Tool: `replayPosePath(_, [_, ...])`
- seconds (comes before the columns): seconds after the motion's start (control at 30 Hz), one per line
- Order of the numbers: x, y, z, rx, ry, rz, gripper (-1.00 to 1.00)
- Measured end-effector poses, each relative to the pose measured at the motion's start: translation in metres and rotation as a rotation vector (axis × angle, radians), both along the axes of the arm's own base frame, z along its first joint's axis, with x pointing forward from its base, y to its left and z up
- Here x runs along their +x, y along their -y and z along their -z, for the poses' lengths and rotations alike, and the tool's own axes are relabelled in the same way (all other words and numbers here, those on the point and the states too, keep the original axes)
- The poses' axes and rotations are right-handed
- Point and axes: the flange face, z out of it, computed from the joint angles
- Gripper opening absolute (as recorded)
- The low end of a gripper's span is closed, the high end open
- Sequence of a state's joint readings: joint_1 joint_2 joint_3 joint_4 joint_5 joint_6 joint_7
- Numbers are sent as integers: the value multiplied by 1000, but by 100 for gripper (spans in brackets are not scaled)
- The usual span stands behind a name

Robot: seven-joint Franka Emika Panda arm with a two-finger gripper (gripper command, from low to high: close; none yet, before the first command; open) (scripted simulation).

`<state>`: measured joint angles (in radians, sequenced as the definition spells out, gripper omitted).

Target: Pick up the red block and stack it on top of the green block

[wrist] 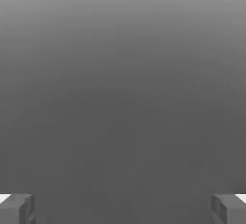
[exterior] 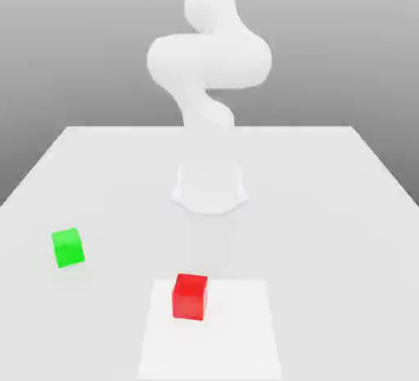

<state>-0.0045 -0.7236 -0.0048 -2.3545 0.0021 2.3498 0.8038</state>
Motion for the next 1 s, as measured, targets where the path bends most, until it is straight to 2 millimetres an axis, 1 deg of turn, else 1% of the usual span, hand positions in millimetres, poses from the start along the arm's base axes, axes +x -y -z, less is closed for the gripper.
replayPosePath(0.07, [24,4,49,8,-77,11,0])
replayPosePath(0.13, [42,7,99,14,-152,22,0])
replayPosePath(0.2, [54,11,149,21,-227,32,0])
replayPosePath(0.3, [60,16,224,29,-339,51,0])
replayPosePath(0.37, [57,19,274,33,-415,63,0])
replayPosePath(0.43, [48,21,325,38,-494,77,0])
replayPosePath(0.53, [22,25,397,42,-615,98,0])
replayPosePath(0.6, [2,27,436,45,-685,113,0])
replayPosePath(0.67, [-5,27,461,45,-710,115,0])
replayPosePath(0.83, [-8,27,510,45,-718,117,0])
replayPosePath(0.87, [-8,27,516,45,-718,117,-100])
replayPosePath(1.0, [-8,27,516,45,-718,117,-100])
